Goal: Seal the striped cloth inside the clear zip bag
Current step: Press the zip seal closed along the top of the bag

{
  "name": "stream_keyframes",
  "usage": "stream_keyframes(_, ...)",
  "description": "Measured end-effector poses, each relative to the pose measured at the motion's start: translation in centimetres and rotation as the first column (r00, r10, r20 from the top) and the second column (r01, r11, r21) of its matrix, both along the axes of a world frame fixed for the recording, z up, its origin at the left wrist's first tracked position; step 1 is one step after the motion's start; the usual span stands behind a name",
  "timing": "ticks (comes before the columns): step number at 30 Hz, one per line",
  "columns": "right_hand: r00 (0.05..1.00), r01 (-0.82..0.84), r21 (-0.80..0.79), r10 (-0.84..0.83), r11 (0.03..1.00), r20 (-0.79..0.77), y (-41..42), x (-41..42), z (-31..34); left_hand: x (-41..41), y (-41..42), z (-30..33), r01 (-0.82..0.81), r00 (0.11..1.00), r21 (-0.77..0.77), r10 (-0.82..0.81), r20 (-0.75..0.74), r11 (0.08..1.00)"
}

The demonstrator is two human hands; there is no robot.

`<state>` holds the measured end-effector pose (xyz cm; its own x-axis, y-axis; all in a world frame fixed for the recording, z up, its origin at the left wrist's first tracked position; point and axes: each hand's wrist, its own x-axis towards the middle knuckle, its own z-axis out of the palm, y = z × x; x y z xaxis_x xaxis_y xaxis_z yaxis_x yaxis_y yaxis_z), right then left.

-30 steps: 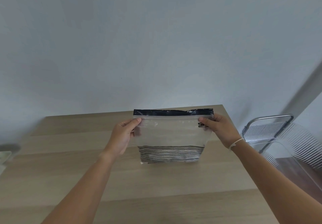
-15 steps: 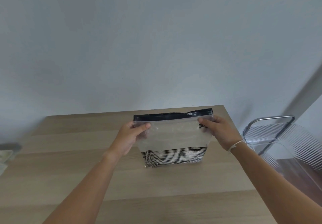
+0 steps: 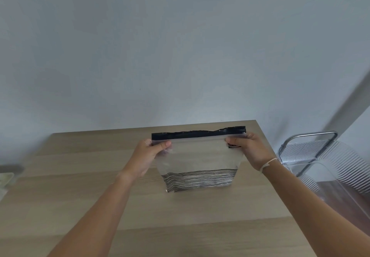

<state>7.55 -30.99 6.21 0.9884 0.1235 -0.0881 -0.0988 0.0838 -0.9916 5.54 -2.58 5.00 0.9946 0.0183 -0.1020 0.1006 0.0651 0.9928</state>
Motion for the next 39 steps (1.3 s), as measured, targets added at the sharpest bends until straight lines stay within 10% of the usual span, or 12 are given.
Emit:
stream_keyframes(33, 0.996, 0.004, -0.155, 0.009, 0.988, 0.086, -1.3, 0.2, 1.0, 0.4, 0.6, 2.4, 0.031, 0.998, 0.269, -0.044, 0.044, 0.963)
stream_keyframes(39, 0.993, -0.010, -0.238, 0.038, 0.971, 0.116, -0.5, 0.3, 1.6, 1.1, 0.8, 5.3, 0.239, 0.958, 0.553, -0.288, 0.002, 0.798)
